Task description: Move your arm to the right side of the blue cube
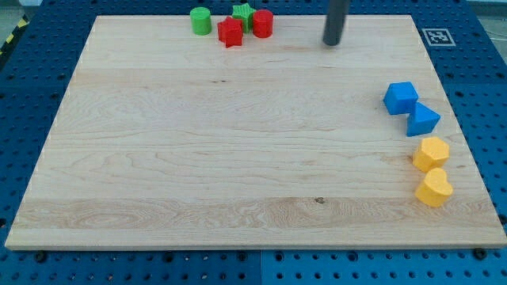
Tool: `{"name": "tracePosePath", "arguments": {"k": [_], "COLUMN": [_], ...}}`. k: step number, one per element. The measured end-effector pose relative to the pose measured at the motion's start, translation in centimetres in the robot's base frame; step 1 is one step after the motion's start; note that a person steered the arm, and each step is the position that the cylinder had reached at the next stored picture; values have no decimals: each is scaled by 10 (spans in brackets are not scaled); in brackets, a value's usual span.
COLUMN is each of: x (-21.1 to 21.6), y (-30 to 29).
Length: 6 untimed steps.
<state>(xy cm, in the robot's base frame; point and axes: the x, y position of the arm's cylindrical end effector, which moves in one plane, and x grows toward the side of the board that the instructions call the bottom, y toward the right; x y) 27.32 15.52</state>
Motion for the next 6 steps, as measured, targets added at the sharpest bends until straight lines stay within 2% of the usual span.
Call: {"name": "tracePosePath", "arguments": {"k": [3,6], "x": [53,197], "y": [108,123]}}
